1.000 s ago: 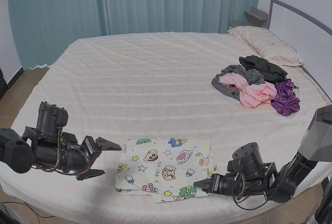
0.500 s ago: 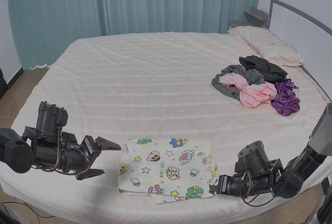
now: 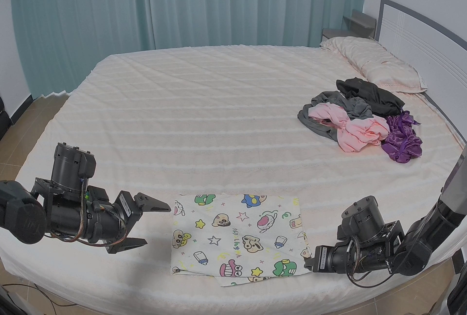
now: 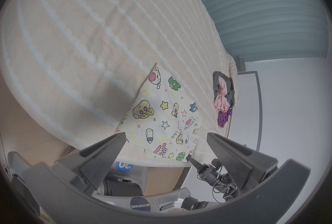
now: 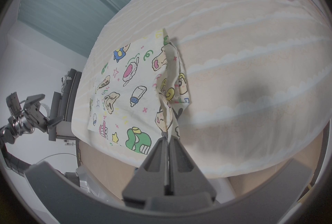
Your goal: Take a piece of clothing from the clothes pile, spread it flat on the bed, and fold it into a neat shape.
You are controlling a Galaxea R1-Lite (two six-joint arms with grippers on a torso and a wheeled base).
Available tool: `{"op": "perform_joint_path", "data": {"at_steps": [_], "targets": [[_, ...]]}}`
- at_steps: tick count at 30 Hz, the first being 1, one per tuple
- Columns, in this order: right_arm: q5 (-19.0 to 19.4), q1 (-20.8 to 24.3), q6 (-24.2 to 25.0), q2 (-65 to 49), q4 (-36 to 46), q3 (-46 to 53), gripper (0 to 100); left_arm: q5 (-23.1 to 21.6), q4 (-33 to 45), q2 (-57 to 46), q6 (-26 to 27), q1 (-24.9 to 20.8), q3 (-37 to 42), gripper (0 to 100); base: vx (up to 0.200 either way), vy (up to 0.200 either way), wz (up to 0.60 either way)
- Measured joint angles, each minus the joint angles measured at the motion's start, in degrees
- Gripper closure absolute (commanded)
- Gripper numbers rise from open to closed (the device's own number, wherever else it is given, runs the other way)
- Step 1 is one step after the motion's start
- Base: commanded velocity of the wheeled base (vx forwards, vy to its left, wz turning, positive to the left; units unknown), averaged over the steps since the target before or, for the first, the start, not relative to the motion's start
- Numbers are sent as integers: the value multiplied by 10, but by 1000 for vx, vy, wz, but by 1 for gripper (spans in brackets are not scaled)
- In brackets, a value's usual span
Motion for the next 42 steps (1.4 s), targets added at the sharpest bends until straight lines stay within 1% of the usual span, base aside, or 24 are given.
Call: {"op": "perform_joint_path", "data": {"at_steps": [1, 2, 9, 14, 19, 23, 28, 33, 37, 38, 42], "targets": [[0, -1, -6, 2, 1, 0, 100, 0, 0, 0, 0, 0, 0, 0, 0, 0, 0], [-1, -2, -11, 3, 3, 1, 0, 0, 0, 0, 0, 0, 0, 0, 0, 0, 0], [-1, -7, -19, 7, 11, 5, 0, 0, 0, 0, 0, 0, 0, 0, 0, 0, 0], [1, -31, -19, 2, 7, -16, 0, 0, 0, 0, 0, 0, 0, 0, 0, 0, 0], [12, -60, -11, 4, 7, -74, 0, 0, 0, 0, 0, 0, 0, 0, 0, 0, 0], [21, -73, 10, 22, 9, -138, 0, -1, 0, 0, 0, 0, 0, 0, 0, 0, 0], [26, -82, 34, 74, 10, -216, 0, -1, 0, 1, 0, 0, 1, 0, 0, 0, 0], [27, -91, 41, 129, 10, -280, 0, -1, 0, 2, 0, -1, 1, 0, 0, 0, 0], [27, -98, 43, 160, 10, -312, 0, -1, 0, 3, 0, -1, 1, 0, 0, 0, 0], [27, -99, 43, 164, 10, -316, 100, -1, 0, 3, 0, -1, 1, 0, 0, 0, 0], [23, -101, 45, 178, 8, -328, 100, -1, 0, 4, 0, -1, 1, 0, 0, 0, 0]]}}
